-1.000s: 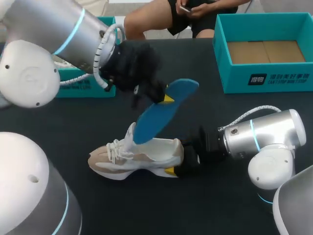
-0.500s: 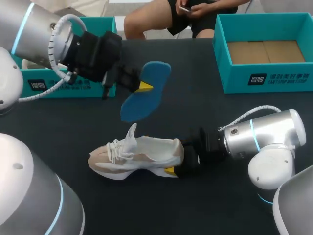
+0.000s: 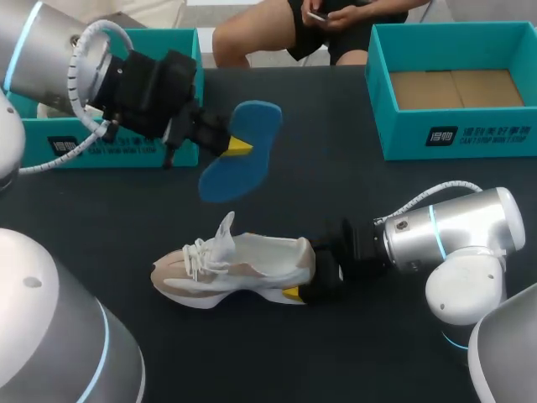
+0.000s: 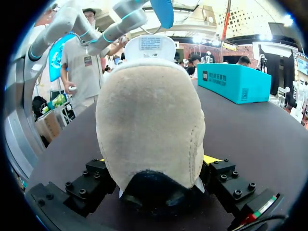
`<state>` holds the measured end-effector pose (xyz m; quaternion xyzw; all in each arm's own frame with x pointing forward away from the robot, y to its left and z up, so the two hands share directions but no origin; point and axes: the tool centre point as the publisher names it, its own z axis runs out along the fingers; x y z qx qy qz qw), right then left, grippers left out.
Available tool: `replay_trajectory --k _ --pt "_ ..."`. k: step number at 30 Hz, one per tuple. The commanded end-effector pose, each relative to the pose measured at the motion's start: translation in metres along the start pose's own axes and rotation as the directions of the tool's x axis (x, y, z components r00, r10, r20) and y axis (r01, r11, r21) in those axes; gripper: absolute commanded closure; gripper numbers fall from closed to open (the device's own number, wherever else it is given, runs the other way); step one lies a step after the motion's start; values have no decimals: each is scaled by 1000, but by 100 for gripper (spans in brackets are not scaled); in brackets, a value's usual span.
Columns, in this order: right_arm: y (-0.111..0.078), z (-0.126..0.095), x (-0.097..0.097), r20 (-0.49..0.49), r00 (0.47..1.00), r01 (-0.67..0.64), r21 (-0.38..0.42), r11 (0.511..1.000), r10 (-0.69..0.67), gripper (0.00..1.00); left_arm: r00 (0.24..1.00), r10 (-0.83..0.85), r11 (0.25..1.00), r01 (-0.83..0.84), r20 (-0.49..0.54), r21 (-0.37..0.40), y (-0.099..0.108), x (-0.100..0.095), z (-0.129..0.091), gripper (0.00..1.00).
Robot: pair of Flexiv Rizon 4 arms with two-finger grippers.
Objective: Take the shoe out of the shoebox, open the shoe tongue, remove and reinsert the insole, then place the shoe into the shoebox
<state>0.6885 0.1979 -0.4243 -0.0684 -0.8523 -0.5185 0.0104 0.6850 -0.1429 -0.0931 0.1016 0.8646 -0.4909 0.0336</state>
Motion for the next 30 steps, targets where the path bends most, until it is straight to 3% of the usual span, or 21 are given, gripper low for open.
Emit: replay_trajectory --k 1,7,10,14,16,17,30 --pt "-2 5 0 2 1000 -1 5 1000 1 100 967 -242 957 252 -82 143 -7 5 -15 100" --pt "-2 5 0 2 1000 -1 5 1000 1 100 860 -437 838 495 -261 228 -40 13 -26 100" --pt "-2 5 0 2 1000 -1 5 1000 1 100 741 -550 740 646 -385 187 -48 16 -26 100" --pt "-2 5 0 2 1000 -1 5 1000 1 100 626 -599 663 737 -499 128 -60 22 -23 100" --pt "-2 5 0 2 1000 -1 5 1000 1 100 617 -573 664 735 -539 136 -70 26 -21 100" --pt "-2 5 0 2 1000 -1 5 1000 1 100 634 -536 670 721 -558 176 -75 28 -21 100" --pt "-2 5 0 2 1000 -1 5 1000 1 100 634 -536 670 721 -558 176 -75 28 -21 100"
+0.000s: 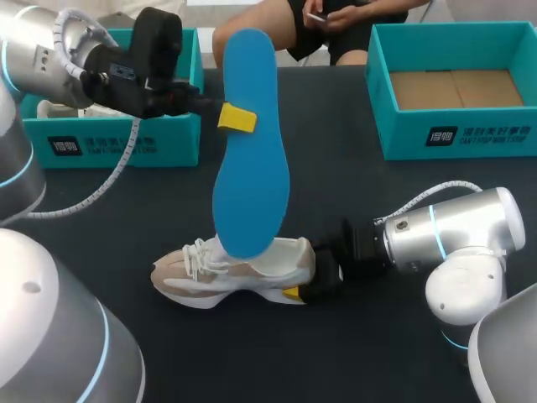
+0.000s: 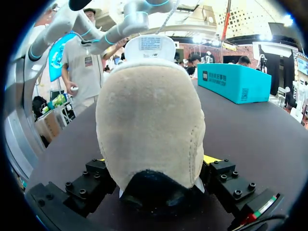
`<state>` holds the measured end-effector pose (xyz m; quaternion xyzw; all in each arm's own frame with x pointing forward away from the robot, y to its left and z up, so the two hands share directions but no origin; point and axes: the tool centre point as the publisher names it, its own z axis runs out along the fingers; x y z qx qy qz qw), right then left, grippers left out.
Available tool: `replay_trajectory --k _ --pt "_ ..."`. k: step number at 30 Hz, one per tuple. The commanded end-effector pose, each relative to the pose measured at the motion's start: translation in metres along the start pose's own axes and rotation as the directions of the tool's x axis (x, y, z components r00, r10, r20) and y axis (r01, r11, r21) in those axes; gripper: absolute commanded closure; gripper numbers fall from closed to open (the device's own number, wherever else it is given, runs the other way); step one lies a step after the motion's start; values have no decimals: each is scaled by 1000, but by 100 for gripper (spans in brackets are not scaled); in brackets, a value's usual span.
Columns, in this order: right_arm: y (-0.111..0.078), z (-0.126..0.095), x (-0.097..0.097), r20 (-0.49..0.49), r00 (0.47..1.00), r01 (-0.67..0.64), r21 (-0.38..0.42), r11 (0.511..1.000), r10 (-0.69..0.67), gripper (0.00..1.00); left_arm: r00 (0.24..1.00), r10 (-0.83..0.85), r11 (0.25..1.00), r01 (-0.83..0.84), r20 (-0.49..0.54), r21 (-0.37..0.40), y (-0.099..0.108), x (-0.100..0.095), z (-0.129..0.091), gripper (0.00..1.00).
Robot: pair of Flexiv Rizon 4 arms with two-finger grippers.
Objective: Take the shoe out of the shoebox, open the shoe tongue, remove and reinsert the insole, then place the shoe into the shoebox
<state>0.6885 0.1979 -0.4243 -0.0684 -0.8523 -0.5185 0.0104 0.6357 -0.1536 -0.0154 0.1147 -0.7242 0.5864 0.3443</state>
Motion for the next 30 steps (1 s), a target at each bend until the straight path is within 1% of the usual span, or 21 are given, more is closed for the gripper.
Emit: replay_trajectory --k 1,2,3,4,5,6,7,8,9,10,13,14,15,16,18,20,23,26,27,28,30 --pt "-2 5 0 2 1000 -1 5 1000 1 100 998 -2 1000 2 -70 1 1 -11 3 100" --pt "-2 5 0 2 1000 -1 5 1000 1 100 998 -2 1000 2 -70 1 1 -11 3 100" --pt "-2 5 0 2 1000 -1 5 1000 1 100 1000 -23 999 22 -18 -33 -1 -7 8 100" --pt "-2 5 0 2 1000 -1 5 1000 1 100 999 -34 998 34 9 -55 -2 -4 11 100" --pt "-2 5 0 2 1000 -1 5 1000 1 100 999 -32 998 34 27 -56 -4 0 13 100" --pt "-2 5 0 2 1000 -1 5 1000 1 100 998 -48 998 50 39 -45 -6 3 13 100" --pt "-2 5 0 2 1000 -1 5 1000 1 100 996 -65 996 69 67 -56 -8 5 14 100" --pt "-2 5 0 2 1000 -1 5 1000 1 100 992 -91 995 94 82 -31 -10 7 15 100" --pt "-2 5 0 2 1000 -1 5 1000 1 100 991 -101 994 103 84 -24 -12 8 15 100" --pt "-2 5 0 2 1000 -1 5 1000 1 100 986 -118 993 119 116 -9 -13 10 16 100" --pt "-2 5 0 2 1000 -1 5 1000 1 100 978 -123 992 128 168 -15 -16 16 22 100" --pt "-2 5 0 2 1000 -1 5 1000 1 100 974 -112 993 119 197 -24 -18 20 29 100" --pt "-2 5 0 2 1000 -1 5 1000 1 100 975 -113 993 119 191 -20 -19 22 31 100" --pt "-2 5 0 2 1000 -1 5 1000 1 100 970 -112 993 118 214 -18 -19 25 34 100" --pt "-2 5 0 2 1000 -1 5 1000 1 100 974 -103 994 107 201 -9 -19 30 40 100" --pt "-2 5 0 2 1000 -1 5 1000 1 100 969 -108 994 112 223 -5 -19 35 49 100" --pt "-2 5 0 2 1000 -1 5 1000 1 100 963 -142 990 139 227 31 -19 40 56 100" --pt "-2 5 0 2 1000 -1 5 1000 1 100 965 -154 988 149 213 39 -17 47 61 100" --pt "-2 5 0 2 1000 -1 5 1000 1 100 964 -162 987 161 210 20 -17 48 63 100" --pt "-2 5 0 2 1000 -1 5 1000 1 100 966 -168 986 165 196 30 -16 48 63 100" --pt "-2 5 0 2 1000 -1 5 1000 1 100 969 -169 986 168 182 20 -14 49 65 100"
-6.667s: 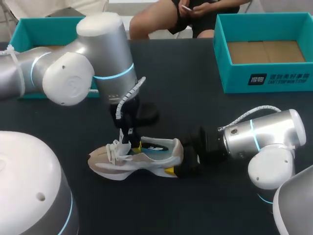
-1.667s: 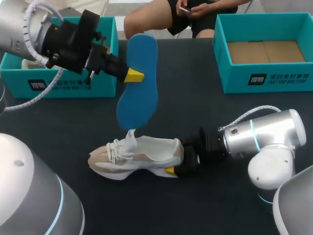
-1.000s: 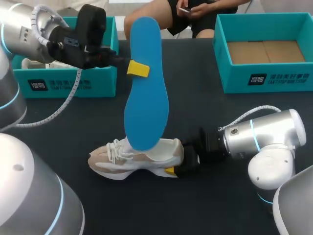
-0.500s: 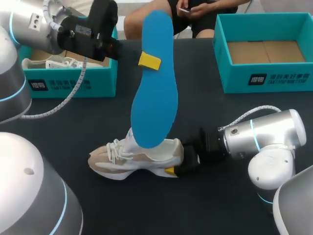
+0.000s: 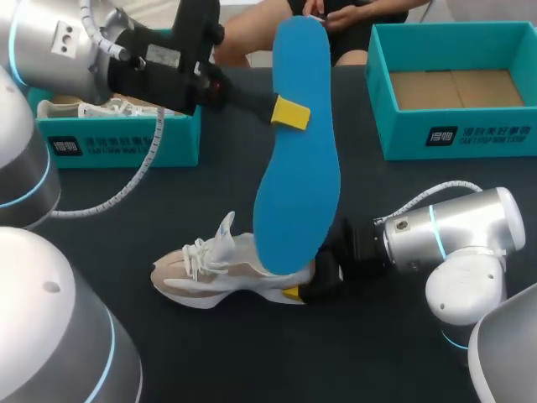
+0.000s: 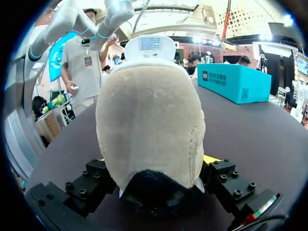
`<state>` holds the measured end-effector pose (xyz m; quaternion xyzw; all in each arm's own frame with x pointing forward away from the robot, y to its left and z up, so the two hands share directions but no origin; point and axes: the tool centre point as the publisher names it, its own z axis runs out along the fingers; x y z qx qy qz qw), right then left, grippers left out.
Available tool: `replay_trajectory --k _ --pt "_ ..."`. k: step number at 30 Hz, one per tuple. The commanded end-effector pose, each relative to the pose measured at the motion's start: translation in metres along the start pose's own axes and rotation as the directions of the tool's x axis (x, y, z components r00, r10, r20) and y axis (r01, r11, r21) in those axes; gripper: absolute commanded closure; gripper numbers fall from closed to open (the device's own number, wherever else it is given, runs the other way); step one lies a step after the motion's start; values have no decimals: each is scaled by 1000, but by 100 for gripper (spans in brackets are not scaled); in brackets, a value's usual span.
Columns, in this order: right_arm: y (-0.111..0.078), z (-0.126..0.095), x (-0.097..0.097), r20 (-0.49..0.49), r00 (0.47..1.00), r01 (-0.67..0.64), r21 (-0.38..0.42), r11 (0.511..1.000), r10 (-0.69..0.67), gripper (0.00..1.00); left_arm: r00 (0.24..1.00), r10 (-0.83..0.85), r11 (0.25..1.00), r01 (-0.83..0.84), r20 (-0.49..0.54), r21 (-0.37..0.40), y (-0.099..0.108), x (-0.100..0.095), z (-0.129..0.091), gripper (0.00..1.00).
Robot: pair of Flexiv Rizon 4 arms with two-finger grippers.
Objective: Take the shoe out of the shoebox, open the shoe tongue, remove and reinsert the insole, then place the shoe into the shoebox
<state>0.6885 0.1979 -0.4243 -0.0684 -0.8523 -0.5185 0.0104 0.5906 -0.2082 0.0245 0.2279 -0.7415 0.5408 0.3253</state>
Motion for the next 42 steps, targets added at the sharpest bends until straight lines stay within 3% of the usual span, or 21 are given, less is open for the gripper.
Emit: replay_trajectory --k 1,10,29,30,31,32,42 --pt "-2 5 0 2 1000 -1 5 1000 1 100 1000 -5 1000 5 -17 10 8 3 0 100" --pt "-2 5 0 2 1000 -1 5 1000 1 100 992 -14 1000 17 -126 21 14 12 4 100" --pt "-2 5 0 2 1000 -1 5 1000 1 100 993 -48 999 46 -105 -15 17 19 6 100" --pt "-2 5 0 2 1000 -1 5 1000 1 89 993 -48 999 46 -105 -15 17 19 6 100" --pt "-2 5 0 2 1000 -1 5 1000 1 59 993 -48 999 46 -105 -15 17 19 6 100" --pt "-2 5 0 2 1000 -1 5 1000 1 0 993 -48 999 46 -105 -15 17 19 6 100" --pt "-5 -4 0 13 1000 -8 22 1000 8 0 993 -48 999 46 -105 -15 17 19 6 100"
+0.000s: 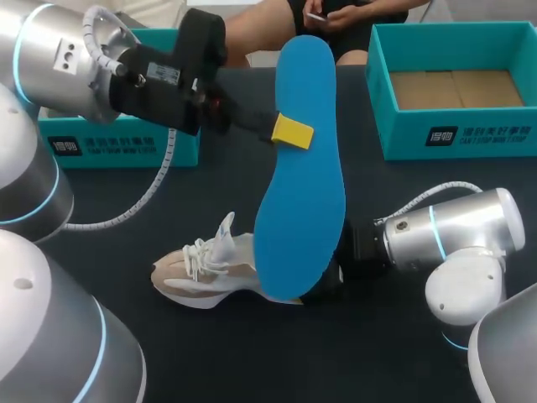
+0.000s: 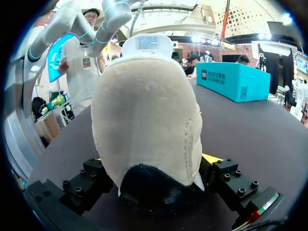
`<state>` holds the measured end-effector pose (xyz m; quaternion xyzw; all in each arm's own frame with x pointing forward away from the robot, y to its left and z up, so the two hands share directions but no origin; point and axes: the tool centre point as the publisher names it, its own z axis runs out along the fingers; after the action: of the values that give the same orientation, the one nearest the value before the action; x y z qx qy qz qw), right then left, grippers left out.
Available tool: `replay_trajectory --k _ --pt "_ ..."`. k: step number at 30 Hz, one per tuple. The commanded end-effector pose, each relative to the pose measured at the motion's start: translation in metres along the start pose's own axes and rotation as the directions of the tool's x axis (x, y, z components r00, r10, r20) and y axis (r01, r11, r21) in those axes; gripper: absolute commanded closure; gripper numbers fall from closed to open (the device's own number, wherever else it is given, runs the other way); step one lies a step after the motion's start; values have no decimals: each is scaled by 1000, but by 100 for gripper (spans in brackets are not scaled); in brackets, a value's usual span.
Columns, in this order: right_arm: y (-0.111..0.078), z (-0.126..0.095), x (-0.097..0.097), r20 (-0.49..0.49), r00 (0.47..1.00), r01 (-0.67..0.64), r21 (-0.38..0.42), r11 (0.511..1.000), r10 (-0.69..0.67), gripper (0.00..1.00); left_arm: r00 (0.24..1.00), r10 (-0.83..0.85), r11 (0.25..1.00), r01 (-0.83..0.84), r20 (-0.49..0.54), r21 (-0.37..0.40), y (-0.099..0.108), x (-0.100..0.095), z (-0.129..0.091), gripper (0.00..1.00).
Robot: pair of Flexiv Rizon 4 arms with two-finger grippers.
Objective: Take the shoe out of the shoebox, open the shoe tongue, remove and reinsert the insole, then place the shoe into the shoebox
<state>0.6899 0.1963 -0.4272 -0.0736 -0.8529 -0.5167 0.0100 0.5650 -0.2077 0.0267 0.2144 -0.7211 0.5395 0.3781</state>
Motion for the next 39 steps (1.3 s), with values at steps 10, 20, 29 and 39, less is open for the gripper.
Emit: replay_trajectory --k 10,20,29,39 --pt "14 -21 2 50 998 41 56 998 -43 0 1000 0 1000 0 0 0 0 0 1 100" --pt "28 -37 8 70 996 44 193 980 -58 0 1000 0 1000 0 0 0 0 0 1 100" --pt "41 -57 6 93 992 46 358 933 -84 0 1000 0 1000 0 0 0 0 0 1 100" --pt "56 -72 10 155 983 -6 549 836 -94 0 1000 0 1000 0 0 0 0 0 1 100"
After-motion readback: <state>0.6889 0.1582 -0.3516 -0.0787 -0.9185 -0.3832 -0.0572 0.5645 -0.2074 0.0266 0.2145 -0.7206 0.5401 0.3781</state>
